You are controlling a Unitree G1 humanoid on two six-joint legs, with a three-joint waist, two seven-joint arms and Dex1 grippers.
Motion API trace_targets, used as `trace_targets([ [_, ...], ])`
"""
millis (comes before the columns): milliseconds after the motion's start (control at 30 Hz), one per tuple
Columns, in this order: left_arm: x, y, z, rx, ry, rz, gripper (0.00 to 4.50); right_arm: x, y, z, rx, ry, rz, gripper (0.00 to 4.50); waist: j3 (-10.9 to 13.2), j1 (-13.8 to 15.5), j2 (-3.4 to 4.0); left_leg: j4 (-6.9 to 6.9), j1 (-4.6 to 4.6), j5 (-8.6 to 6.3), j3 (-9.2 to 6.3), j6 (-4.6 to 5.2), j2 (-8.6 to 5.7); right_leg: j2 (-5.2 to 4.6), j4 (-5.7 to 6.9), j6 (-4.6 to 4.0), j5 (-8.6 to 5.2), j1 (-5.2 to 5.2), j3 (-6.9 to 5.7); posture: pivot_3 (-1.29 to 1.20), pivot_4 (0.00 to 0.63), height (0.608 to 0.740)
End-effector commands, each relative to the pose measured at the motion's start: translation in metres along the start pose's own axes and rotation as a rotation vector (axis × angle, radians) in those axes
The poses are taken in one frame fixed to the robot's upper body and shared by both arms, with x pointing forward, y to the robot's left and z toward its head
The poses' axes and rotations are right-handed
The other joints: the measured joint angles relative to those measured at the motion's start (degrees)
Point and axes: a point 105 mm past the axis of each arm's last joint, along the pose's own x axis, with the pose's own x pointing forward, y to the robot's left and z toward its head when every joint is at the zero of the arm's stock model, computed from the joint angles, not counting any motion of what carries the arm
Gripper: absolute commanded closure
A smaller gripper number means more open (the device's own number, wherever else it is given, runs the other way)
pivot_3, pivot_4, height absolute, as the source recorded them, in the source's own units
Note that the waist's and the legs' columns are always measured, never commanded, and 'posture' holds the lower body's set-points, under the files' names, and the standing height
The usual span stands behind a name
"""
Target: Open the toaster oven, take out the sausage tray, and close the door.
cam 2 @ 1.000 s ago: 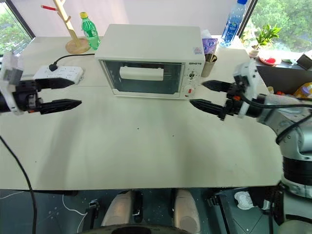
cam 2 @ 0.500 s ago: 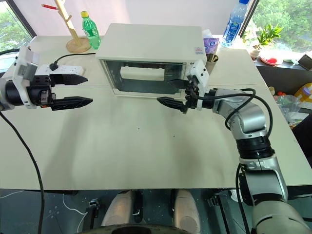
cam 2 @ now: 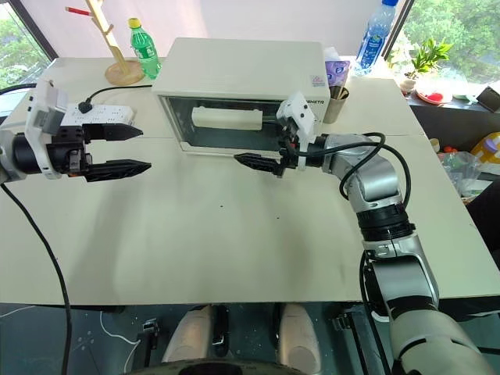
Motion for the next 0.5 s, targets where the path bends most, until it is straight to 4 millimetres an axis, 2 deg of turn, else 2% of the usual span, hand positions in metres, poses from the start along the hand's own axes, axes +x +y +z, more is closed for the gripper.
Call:
trace_targets([
  [33, -0.002, 0.005, 0.01, 0.043, -0.022, 0.02, 0.02, 0.0, 0.02, 0.016, -0.051, -0.058, 0.063, 0.0, 0.0, 0.0, 0.0, 0.0, 0.0, 0.0, 0.0, 0.0, 0.0, 0.0, 0.0, 0.0, 0.0, 0.0, 0.0, 0.0, 0.15, 0.722],
  [167, 0.002, 0.008, 0.012, 0.045, -0.027, 0.014, 0.02, -0.002, 0.028, 0.016, -0.028, -0.069, 0.063, 0.0, 0.0, -0.04, 0.0, 0.01, 0.0, 0.01, 0.02, -0.01, 0.0, 0.0, 0.0, 0.0, 0.0, 0.0, 0.0, 0.0, 0.15, 0.722],
  [400, 0.014, 0.018, 0.033, 0.013, -0.11, -0.02, 0.02, -0.001, 0.039, 0.002, 0.017, -0.057, 0.048, 0.0, 0.0, 0.03, -0.01, 0.0, -0.01, 0.01, 0.01, -0.01, 0.0, 0.02, 0.0, 0.0, 0.0, 0.0, 0.0, 0.0, 0.15, 0.722],
  [500, 0.025, 0.026, 0.046, -0.01, -0.155, -0.041, 0.82, 0.0, 0.044, -0.009, 0.042, -0.045, 0.035, 0.0, -0.02, 0.23, -0.03, 0.01, 0.0, 0.01, -0.01, -0.02, 0.0, 0.03, 0.01, 0.0, 0.0, 0.02, 0.0, 0.0, 0.15, 0.722],
])
